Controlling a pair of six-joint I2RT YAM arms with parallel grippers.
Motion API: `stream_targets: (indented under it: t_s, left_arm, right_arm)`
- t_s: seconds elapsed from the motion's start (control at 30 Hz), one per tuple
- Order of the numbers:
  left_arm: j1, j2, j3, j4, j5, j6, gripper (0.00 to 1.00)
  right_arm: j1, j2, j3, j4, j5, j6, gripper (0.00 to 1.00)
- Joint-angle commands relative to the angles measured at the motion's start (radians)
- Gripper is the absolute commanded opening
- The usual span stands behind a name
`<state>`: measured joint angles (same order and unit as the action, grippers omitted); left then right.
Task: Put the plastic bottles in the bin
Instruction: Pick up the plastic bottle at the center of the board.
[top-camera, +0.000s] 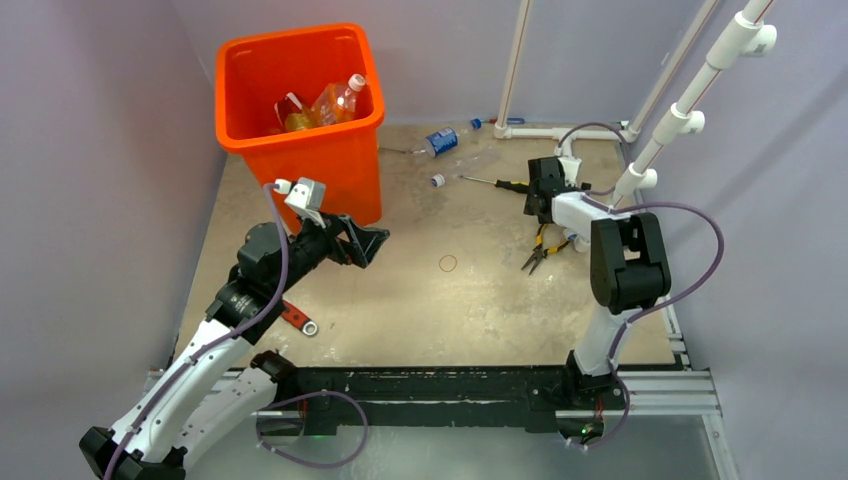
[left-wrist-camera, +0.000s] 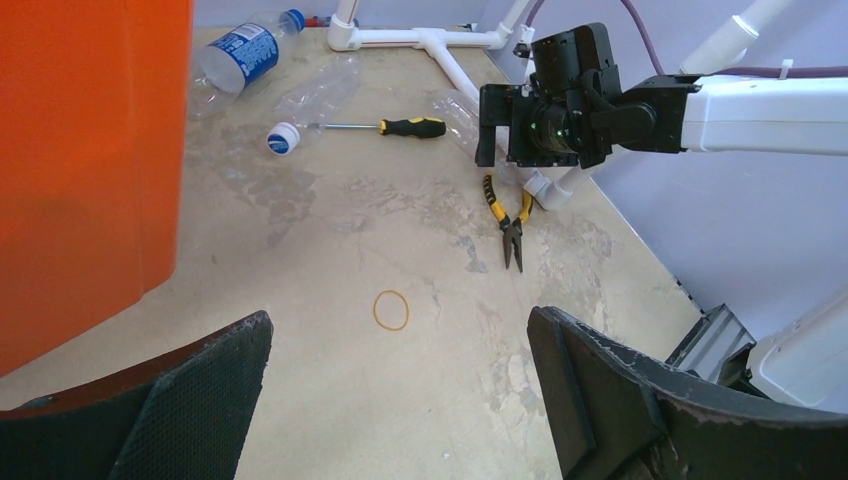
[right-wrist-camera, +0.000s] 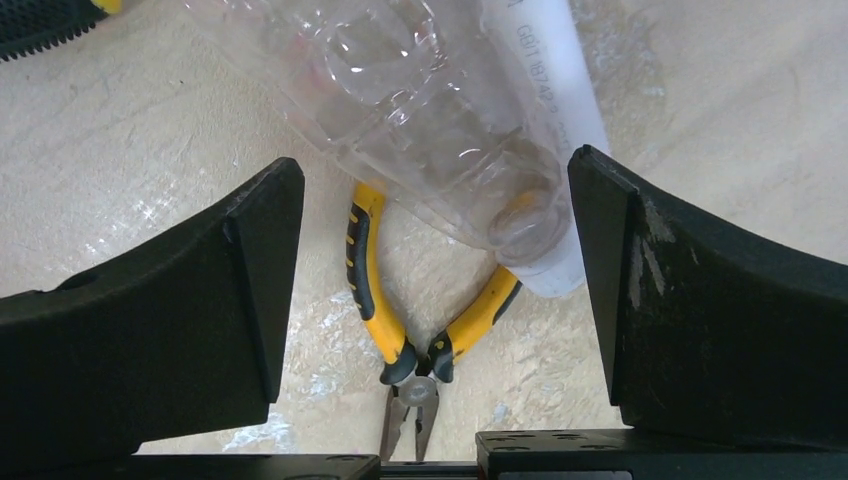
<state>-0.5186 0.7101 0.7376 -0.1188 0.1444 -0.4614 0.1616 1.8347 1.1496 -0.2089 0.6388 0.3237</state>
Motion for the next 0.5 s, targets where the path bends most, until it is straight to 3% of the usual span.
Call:
stream_targets:
  t_s: [0.0,0.3,0.47]
  left_arm:
    - [-0.003,-0.006,-0.007,0.017,0.004,-0.014,0.99]
    - [-0.002,-0.002,-0.006,0.019,0.007,-0.017,0.99]
    - [-0.002,-0.002,-0.009,0.021,0.011,-0.019,0.99]
  right_arm:
    - [-0.010,0.008,-0.017,0.036,-0.086,0.038,0.95]
    - [-0.005,-0.054,-0.057,0.077,-0.174,0.084,0.80]
    - [-0.004,-0.076,-0.073,0.083,-0.185,0.081,0.66]
